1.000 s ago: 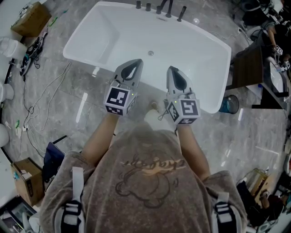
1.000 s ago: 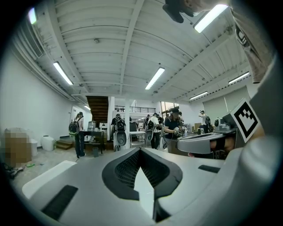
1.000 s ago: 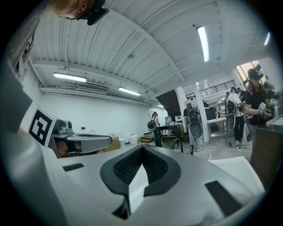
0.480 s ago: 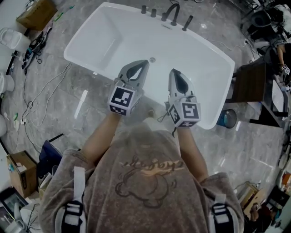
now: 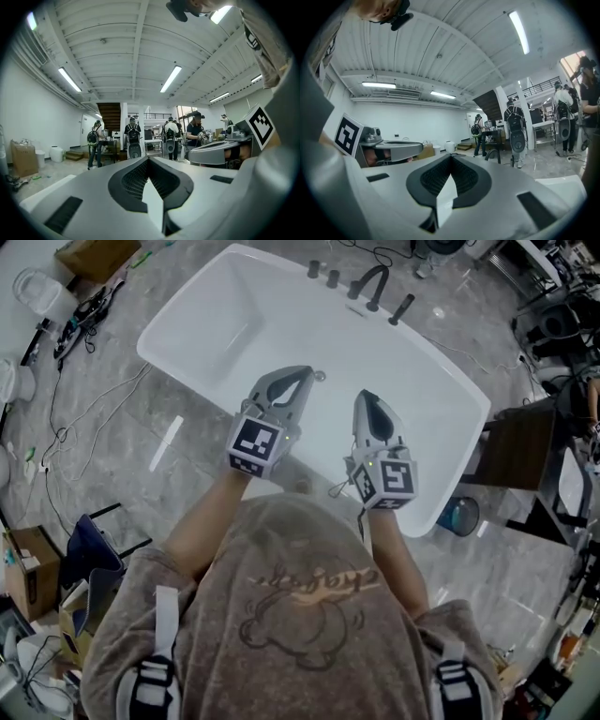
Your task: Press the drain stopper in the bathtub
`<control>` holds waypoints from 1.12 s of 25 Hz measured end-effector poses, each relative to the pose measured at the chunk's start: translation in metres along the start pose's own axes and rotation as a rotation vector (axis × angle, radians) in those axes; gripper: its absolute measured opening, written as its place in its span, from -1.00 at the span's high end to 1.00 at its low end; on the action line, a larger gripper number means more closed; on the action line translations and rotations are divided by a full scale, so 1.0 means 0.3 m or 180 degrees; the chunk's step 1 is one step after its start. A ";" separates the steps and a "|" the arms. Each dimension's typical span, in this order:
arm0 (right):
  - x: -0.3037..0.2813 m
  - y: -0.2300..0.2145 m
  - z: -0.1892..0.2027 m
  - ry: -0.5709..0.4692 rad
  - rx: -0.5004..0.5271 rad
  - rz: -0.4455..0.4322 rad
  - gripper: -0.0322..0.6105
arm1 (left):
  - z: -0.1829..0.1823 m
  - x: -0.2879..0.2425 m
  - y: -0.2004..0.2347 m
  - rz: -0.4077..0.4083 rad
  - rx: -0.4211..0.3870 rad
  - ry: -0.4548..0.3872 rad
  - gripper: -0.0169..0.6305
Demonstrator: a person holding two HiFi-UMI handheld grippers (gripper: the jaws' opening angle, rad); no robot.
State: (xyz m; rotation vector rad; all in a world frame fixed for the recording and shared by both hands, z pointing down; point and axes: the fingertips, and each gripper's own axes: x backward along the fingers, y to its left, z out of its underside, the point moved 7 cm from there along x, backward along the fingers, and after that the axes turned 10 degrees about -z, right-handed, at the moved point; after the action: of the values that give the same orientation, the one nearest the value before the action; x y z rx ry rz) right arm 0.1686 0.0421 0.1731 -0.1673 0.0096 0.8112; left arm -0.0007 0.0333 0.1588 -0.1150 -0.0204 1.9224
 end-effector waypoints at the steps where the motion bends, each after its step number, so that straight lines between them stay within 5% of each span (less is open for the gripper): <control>1: -0.010 -0.009 0.000 0.0004 -0.0004 -0.0014 0.90 | 0.001 -0.010 0.003 -0.0005 -0.0003 0.0007 0.95; 28: -0.408 -0.115 0.058 0.0033 -0.0069 0.0261 0.90 | 0.073 -0.309 0.262 0.0470 -0.0097 -0.0018 0.95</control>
State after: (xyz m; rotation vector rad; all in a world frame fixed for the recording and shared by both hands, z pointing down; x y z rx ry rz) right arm 0.1081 -0.0668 0.2040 -0.1926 0.0175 0.8924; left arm -0.0443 -0.0799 0.1815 -0.1346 -0.0461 2.0703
